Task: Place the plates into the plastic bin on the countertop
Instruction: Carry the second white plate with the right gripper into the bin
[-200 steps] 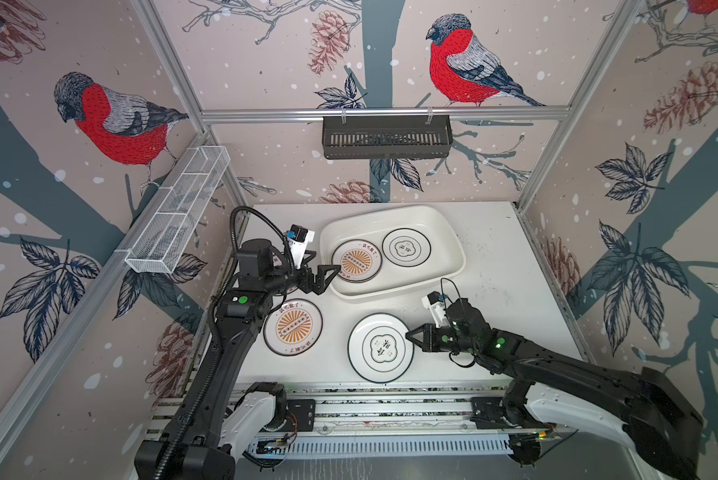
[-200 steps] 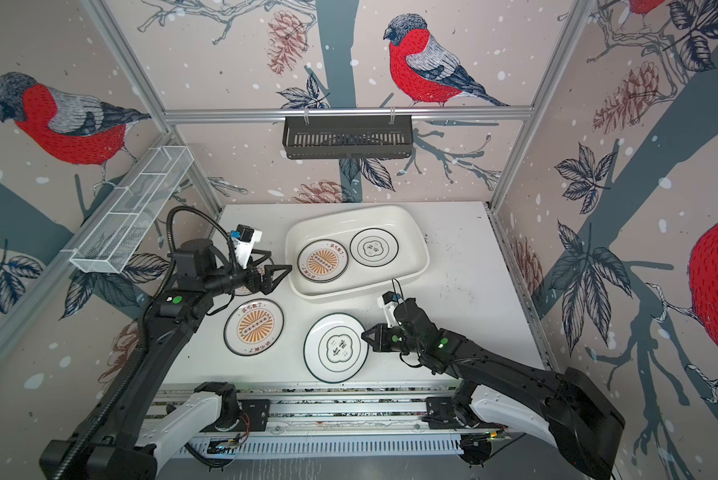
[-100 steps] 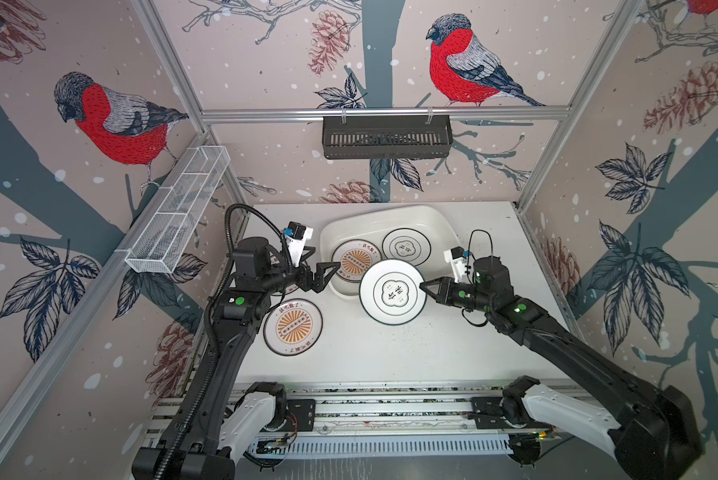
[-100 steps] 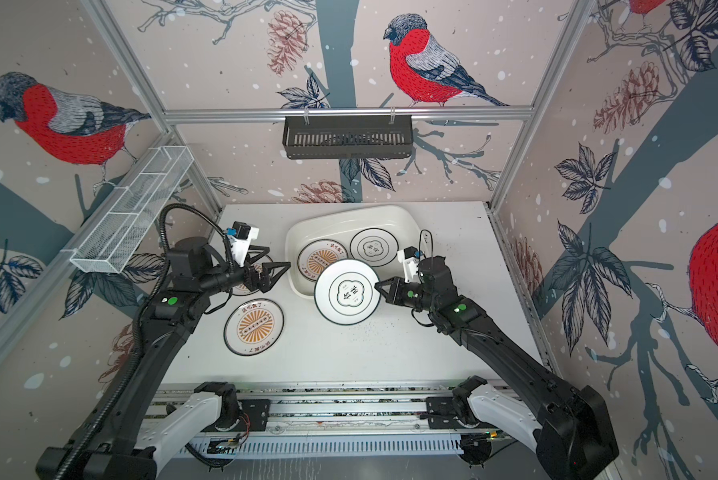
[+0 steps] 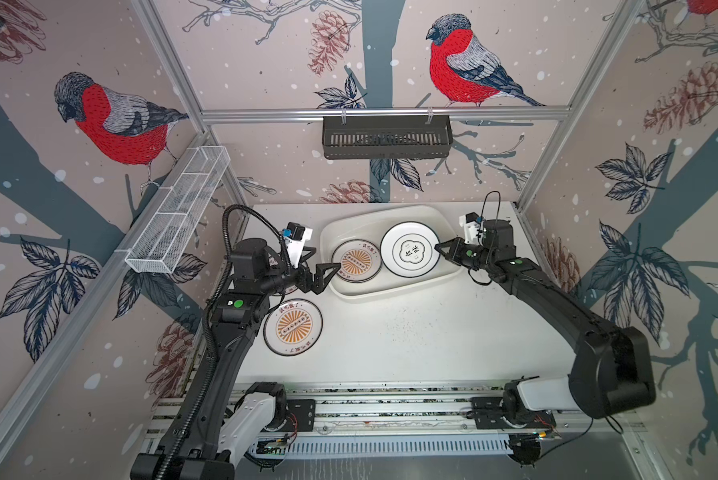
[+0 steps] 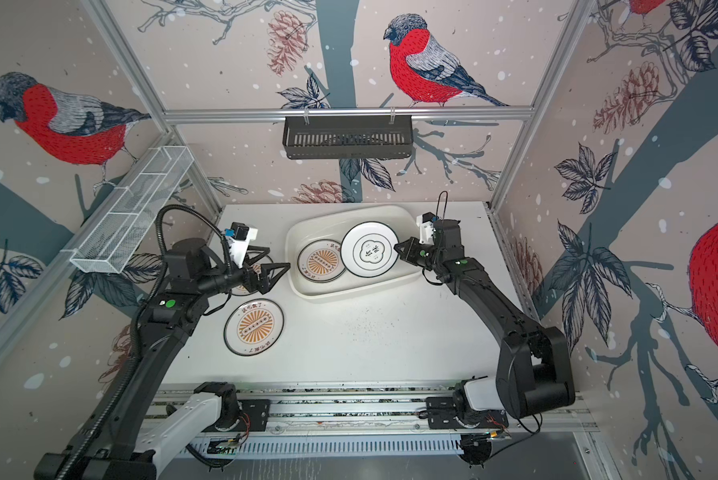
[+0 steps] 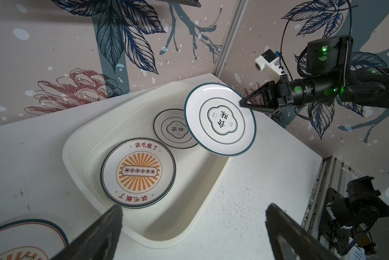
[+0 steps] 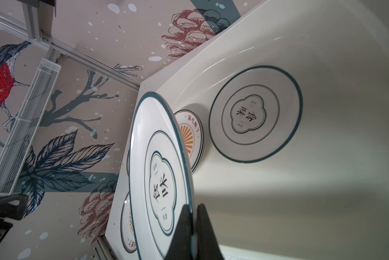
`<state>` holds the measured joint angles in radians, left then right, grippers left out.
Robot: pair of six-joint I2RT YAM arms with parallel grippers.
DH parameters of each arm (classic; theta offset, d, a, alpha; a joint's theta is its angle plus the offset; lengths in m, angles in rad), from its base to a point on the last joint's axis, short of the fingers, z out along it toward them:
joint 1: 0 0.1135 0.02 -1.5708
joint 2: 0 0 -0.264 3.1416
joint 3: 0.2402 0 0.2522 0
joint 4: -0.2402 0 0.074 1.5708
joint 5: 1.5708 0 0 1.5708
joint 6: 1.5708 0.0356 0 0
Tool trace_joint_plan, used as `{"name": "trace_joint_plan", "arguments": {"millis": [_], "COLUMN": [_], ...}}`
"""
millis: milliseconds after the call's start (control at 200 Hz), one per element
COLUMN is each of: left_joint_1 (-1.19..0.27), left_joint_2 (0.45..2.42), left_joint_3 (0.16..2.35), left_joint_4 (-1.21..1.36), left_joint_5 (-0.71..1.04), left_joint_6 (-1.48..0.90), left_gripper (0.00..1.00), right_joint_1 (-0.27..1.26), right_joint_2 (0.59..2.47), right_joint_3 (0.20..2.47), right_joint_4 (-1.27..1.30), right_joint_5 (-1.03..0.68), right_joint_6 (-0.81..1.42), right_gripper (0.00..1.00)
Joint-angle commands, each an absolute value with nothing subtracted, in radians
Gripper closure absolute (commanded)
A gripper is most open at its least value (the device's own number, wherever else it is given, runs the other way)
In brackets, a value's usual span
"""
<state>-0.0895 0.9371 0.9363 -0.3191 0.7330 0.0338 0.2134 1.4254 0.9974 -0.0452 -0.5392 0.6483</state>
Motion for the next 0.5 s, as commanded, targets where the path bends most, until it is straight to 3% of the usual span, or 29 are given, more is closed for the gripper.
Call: {"name": "trace_joint_plan", "arguments": {"millis": [0, 495], "left_joint_1": [-0.087, -0.088], "left_joint_2": [0.934, 0.922], "left_joint_3": [0.932, 0.911], "left_joint_4": [-0.284, -0.279], "left_joint_5": [0.754, 0.747], "left_joint_6": [0.032, 0.037], "left_gripper": [0.02, 0.02], "right_joint_1": [0.181, 0.150], "right_joint_2": [1.482, 1.788], "right_joint_3": [1.030, 1.206], "right_joint_4": [0.035, 0.034], "right_joint_5": [-0.534, -0.471], "right_joint_6": [0.614, 0.573], "right_gripper": [0.99, 0.99]}}
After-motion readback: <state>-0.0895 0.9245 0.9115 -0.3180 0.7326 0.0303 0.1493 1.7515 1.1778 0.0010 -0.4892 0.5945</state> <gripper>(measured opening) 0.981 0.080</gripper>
